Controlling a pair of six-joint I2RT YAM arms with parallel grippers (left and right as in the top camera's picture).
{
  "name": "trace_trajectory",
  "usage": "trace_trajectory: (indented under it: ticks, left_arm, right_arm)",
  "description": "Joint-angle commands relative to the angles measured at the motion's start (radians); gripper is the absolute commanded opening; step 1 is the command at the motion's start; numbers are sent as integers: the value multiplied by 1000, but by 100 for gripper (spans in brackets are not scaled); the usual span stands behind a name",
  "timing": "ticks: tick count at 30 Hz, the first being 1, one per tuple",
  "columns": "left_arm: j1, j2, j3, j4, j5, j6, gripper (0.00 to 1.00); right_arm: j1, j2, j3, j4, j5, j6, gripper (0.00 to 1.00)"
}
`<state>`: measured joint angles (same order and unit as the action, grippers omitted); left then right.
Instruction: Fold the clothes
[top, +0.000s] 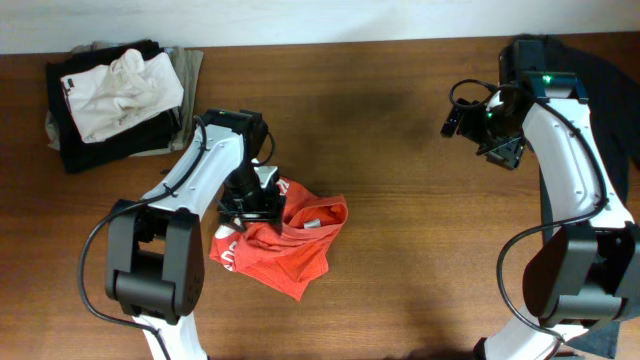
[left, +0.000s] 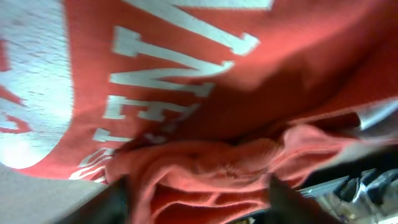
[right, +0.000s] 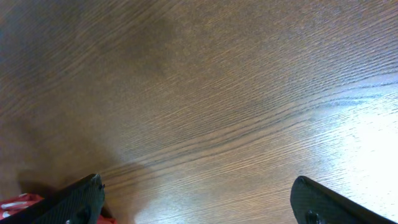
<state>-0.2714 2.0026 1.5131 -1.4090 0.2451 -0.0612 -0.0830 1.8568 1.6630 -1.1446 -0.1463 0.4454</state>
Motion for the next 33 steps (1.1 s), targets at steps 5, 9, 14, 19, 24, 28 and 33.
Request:
trace_trajectory:
  ticks: [5, 9, 14, 19, 24, 28, 33]
  left_arm:
    - [-11, -30, -4, -79, 103, 75, 6]
    - [-75, -37, -5, -94, 132, 81, 0]
    - [-222, -46, -5, -154, 181, 73, 1]
    - [-336, -66, -5, -218, 204, 69, 1]
    - [-402, -66, -7, -280, 204, 69, 1]
    - [-447, -66, -7, -280, 204, 68, 8]
    - [-472, -66, -7, -280, 203, 51, 16]
  right_arm:
    - [-4, -3, 3, 0, 13, 0, 99]
    - [-4, -3, 3, 0, 13, 0, 99]
    - [-4, -3, 3, 0, 13, 0, 99]
    - [-4, -3, 3, 0, 13, 0, 99]
    - [-4, -3, 3, 0, 13, 0, 99]
    - [-4, -3, 3, 0, 13, 0, 99]
    - [-4, -3, 3, 0, 13, 0, 99]
